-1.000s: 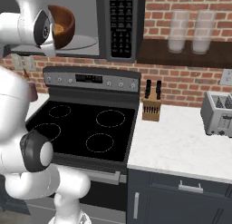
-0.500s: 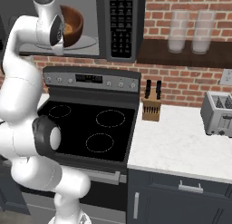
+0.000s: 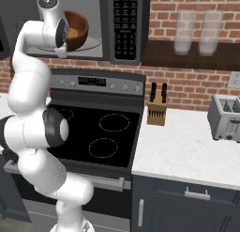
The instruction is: Open the microwave, place the bowl with waffle inside the microwave, then close the microwave door and turn it on.
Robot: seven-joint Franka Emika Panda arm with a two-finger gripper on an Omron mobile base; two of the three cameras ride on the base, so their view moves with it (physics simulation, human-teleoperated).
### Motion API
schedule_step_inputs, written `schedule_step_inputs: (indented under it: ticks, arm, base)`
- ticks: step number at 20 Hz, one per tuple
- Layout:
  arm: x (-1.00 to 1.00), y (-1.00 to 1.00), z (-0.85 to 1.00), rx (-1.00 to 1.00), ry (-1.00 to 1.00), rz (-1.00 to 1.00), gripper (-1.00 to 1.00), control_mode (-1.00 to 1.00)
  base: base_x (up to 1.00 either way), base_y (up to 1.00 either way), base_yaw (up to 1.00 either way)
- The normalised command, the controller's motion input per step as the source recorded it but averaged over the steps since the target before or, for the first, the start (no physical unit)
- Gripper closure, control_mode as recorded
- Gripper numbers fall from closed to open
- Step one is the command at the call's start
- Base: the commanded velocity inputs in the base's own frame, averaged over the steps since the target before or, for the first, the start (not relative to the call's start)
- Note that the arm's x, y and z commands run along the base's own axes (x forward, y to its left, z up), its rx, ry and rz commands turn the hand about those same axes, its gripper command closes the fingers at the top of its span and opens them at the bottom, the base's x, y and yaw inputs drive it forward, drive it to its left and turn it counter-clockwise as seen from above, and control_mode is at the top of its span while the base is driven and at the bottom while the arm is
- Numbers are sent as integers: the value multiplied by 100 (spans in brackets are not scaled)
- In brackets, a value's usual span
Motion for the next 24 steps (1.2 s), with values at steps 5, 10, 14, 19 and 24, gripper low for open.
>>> schedule_step_inputs:
  ticks: [5, 10, 14, 19, 24]
  arm:
    - [35, 9, 18, 5, 0, 0, 100, -100]
    - [63, 2, -7, 1, 7, 0, 100, -100]
    - [72, 4, -50, 0, 23, 0, 100, -100]
    - [46, 2, -43, 0, 12, 0, 100, -100]
    - [5, 7, -54, 3, -7, 0, -100, -100]
  base:
    - [0, 0, 0]
    - [0, 0, 0]
    - [0, 0, 0]
    - [0, 0, 0]
    - [0, 0, 0]
